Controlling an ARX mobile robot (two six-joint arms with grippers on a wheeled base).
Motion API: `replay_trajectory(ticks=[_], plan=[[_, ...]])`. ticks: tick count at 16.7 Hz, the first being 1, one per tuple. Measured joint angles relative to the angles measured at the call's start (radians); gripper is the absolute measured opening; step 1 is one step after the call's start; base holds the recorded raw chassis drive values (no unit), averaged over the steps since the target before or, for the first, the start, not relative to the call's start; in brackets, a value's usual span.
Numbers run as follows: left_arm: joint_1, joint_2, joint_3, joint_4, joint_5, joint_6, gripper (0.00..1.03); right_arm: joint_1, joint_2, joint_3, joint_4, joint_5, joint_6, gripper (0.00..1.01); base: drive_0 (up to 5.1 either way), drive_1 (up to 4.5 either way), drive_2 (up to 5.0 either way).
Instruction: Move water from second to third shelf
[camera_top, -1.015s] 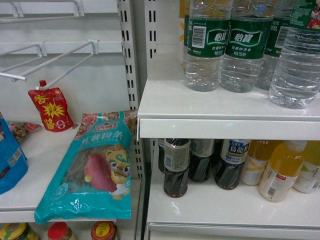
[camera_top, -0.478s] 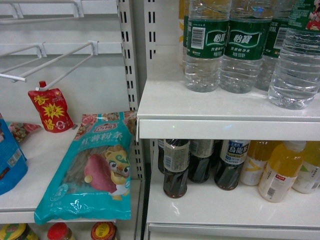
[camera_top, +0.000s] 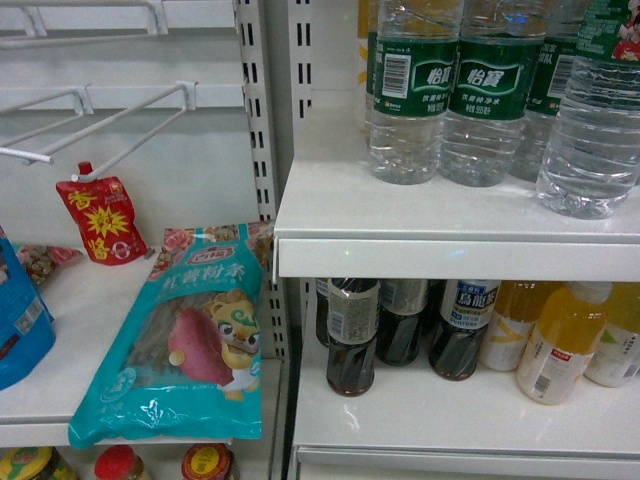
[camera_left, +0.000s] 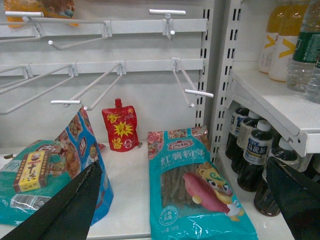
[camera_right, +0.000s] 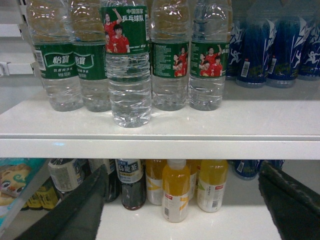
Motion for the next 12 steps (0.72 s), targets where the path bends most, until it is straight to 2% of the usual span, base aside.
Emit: replay_trajectory(ticks=[1,2,3,12], plan=[[0.0,0.0,0.0,0.0,0.0,0.0,0.98,0.0,0.0,0.0,0.0,0.0,0.0,0.94,0.0,0.0,0.0],[0.0,0.0,0.0,0.0,0.0,0.0,0.98,0.0,0.0,0.0,0.0,0.0,0.0,1.0,0.0,0.0,0.0],[0.0,0.0,0.0,0.0,0.0,0.0,0.98,0.0,0.0,0.0,0.0,0.0,0.0,0.97,0.0,0.0,0.0],[0.0,0.0,0.0,0.001,0.001,0.0,0.98,0.0,0.0,0.0,0.001,0.0,0.0,0.98,0.0,0.0,0.0]])
